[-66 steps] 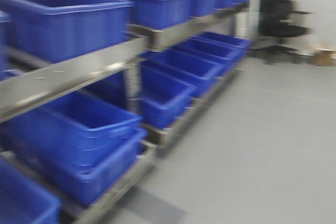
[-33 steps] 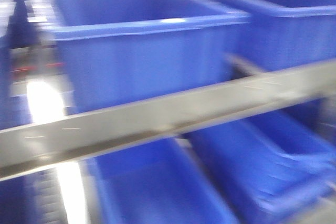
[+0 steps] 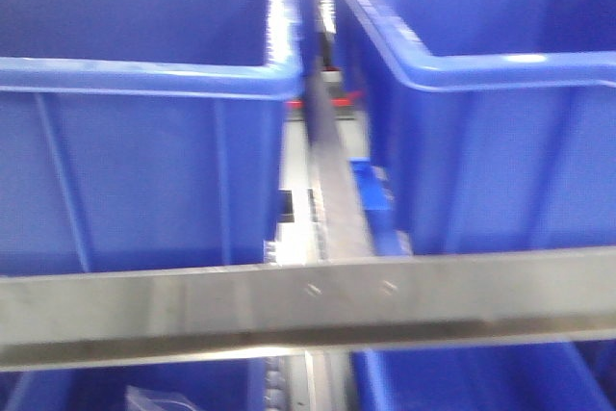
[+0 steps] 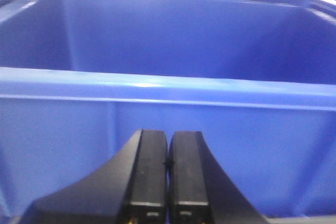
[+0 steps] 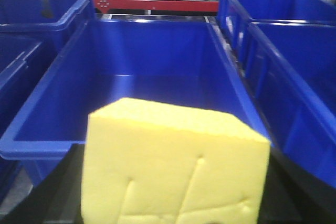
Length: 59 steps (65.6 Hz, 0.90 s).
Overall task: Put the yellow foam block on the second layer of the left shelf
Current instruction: 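Drive the base up to the shelf rack of blue bins, then extend the right gripper with the cube into the blue bin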
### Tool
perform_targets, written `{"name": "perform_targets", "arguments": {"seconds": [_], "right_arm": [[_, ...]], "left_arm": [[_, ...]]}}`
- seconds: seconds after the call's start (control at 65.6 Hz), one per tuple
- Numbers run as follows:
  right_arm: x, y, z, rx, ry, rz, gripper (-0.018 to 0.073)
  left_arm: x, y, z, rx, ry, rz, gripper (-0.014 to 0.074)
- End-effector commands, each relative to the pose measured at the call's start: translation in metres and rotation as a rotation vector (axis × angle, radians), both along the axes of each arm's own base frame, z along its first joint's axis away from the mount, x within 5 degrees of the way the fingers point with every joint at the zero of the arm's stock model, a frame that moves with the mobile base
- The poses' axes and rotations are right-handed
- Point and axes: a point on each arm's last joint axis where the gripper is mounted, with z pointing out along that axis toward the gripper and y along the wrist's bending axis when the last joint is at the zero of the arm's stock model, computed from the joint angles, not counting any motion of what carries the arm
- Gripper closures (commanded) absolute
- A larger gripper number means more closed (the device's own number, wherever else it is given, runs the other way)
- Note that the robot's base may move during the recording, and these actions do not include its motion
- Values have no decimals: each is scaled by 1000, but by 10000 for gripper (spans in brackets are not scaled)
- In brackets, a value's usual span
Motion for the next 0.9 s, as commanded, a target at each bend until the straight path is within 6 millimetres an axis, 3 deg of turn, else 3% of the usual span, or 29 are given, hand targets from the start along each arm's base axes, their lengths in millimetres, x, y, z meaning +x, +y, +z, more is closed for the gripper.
{"name": "perform_targets", "arguments": {"seconds": [0.0,0.884], "right_arm": [[-6,-1,16,-5,-123,1,238],[-6,-1,16,-5,-123,1,238]], "left_arm": [[1,-1,-1,-8,-63,-16,460],[1,-1,-1,-8,-57,-15,460]]}}
